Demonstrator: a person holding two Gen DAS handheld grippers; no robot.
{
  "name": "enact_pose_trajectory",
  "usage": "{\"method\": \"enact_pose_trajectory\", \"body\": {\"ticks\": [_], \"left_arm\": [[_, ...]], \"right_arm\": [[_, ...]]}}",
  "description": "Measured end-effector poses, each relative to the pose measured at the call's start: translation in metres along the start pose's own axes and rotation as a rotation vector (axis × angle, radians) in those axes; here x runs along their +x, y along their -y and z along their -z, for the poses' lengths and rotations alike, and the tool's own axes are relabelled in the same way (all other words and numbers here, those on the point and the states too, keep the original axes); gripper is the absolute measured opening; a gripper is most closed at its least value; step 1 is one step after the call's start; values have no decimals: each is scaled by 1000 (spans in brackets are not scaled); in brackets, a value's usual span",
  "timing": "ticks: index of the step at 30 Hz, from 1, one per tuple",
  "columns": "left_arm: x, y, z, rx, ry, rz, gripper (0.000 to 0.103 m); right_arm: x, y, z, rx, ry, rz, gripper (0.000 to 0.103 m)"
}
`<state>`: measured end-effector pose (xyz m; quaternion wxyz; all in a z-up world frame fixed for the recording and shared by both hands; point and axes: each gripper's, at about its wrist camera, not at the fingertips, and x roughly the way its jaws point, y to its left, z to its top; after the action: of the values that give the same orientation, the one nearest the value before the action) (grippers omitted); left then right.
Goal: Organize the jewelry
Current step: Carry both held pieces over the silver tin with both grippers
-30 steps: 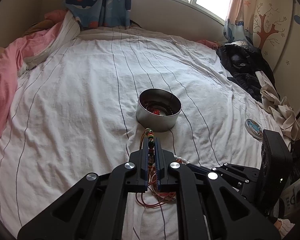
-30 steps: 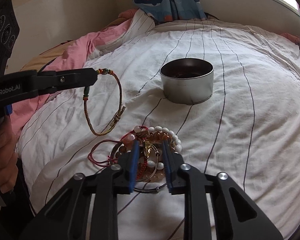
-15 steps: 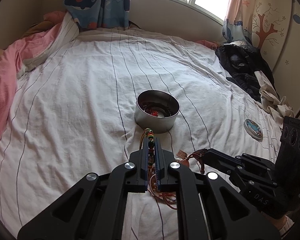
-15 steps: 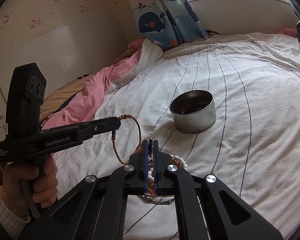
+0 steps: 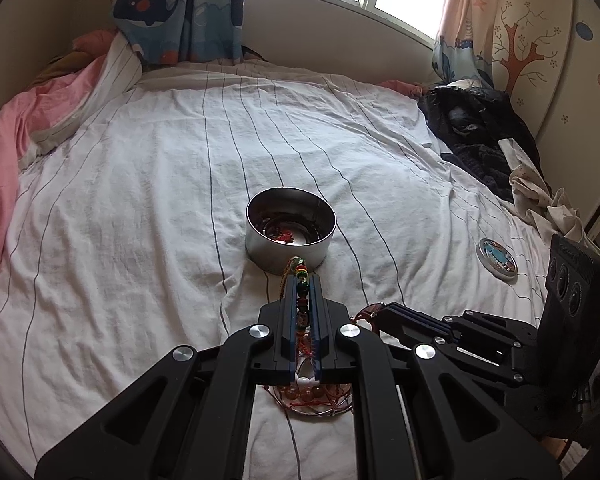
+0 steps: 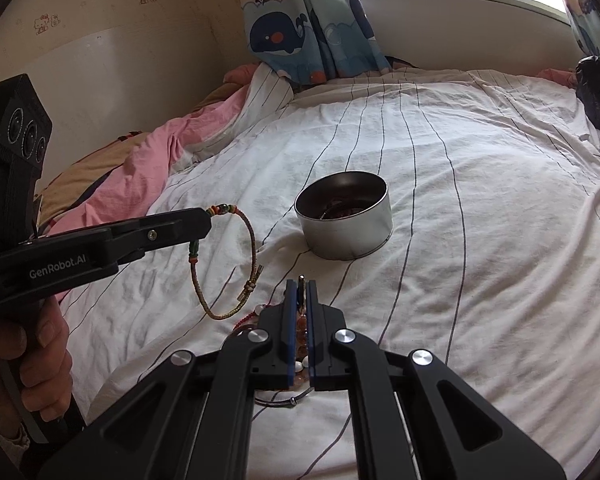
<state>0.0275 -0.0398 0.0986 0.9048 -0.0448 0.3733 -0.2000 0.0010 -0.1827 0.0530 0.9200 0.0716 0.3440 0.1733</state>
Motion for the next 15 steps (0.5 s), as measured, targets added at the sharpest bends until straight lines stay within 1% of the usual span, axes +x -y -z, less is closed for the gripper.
{"method": "enact_pose_trajectory", "body": {"ticks": [6, 15], "left_arm": [[2, 7, -4, 11, 2, 3, 6], [7, 18, -22, 29, 32, 19, 6]], "right_arm": [[-3, 2, -2, -6, 6, 28, 5], [-9, 15, -8, 36, 31, 28, 5]]}}
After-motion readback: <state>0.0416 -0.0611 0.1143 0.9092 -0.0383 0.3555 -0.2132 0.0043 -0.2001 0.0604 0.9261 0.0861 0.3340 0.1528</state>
